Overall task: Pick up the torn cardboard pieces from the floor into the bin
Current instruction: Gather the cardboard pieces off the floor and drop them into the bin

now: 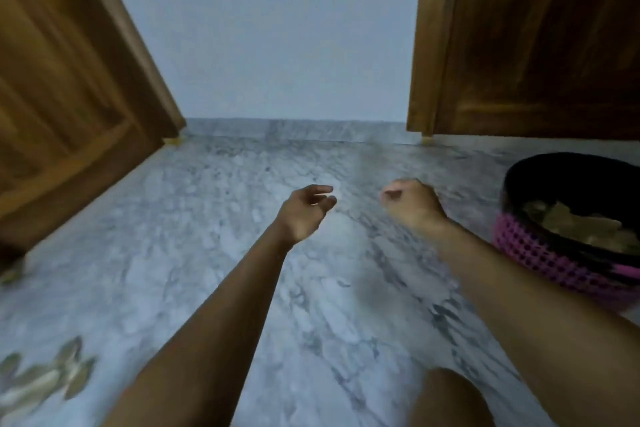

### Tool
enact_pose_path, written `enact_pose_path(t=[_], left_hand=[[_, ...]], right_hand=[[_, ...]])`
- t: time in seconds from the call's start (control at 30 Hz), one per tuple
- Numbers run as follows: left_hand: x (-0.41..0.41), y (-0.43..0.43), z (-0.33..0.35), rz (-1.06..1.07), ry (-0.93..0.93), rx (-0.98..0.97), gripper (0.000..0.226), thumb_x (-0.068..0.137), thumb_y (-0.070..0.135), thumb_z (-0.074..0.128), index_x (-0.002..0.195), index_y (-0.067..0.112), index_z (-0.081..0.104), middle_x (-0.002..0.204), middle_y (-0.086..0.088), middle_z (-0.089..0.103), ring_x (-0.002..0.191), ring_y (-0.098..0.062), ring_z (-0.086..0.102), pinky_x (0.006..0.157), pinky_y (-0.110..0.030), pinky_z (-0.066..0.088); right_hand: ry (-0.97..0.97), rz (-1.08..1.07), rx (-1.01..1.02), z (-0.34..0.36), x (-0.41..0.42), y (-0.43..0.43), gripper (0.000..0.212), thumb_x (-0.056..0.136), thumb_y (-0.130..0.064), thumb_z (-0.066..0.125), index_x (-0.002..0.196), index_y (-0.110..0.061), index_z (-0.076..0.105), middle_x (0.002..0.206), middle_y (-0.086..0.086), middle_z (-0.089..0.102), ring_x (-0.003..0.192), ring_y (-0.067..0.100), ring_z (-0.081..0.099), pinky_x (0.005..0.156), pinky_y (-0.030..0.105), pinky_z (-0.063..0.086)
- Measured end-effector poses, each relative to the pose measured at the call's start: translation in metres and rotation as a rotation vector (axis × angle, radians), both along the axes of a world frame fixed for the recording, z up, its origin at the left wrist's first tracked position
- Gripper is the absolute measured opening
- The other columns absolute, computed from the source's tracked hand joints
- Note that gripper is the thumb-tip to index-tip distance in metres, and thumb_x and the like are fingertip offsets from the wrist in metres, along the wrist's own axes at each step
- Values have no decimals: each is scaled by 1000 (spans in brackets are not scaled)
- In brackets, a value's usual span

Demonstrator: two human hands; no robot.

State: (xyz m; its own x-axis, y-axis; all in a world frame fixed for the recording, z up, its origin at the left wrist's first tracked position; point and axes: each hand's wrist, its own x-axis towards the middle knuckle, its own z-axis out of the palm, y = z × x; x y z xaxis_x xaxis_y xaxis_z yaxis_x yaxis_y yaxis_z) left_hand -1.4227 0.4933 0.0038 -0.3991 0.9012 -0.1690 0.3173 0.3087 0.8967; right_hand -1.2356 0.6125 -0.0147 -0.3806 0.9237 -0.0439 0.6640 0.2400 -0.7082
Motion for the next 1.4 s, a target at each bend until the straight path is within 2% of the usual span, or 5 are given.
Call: enact_pose_path(t=[0.33,0.73,0.9,1.1,1.4], left_hand=[[-204,-375,-17,644,57,-132,38,94,18,64,130,9,59,96,-10,61,73,-15,62,66,-29,46],[-305,-681,-40,1012,-34,-347,49,92,42,62,138,28,51,133,-2,55,111,-27,60,85,-41,57],[-339,-799,-68,1059,-46,-433,60,90,46,64,142,26,44,129,-5,53,106,-25,55,88,-41,55],[-334,-895,-126,1116,-188,-587,66,90,44,66,147,21,41,144,-8,48,125,-29,52,82,-34,50],[-339,-920,-259,1147,-433,-900,92,87,49,67,154,5,21,159,-16,23,139,-37,35,101,-37,40]], right_hand=[[60,776,-127,-26,-289,-272,19,96,-26,61,109,-21,74,121,-4,70,113,16,64,88,19,47],[-63,1221,-205,-76,-464,-554,26,94,-26,65,118,-19,71,124,-1,66,107,17,63,79,19,48],[-181,1383,-129,-106,-521,-687,25,93,-13,63,114,-1,69,116,18,70,108,33,65,86,36,55],[-469,1649,-88,-144,-548,-827,28,88,-23,71,80,-40,49,105,-6,61,103,20,62,87,29,50],[-681,1560,48,-251,-588,-852,74,81,-35,72,144,-26,37,146,1,47,129,26,51,100,43,50]])
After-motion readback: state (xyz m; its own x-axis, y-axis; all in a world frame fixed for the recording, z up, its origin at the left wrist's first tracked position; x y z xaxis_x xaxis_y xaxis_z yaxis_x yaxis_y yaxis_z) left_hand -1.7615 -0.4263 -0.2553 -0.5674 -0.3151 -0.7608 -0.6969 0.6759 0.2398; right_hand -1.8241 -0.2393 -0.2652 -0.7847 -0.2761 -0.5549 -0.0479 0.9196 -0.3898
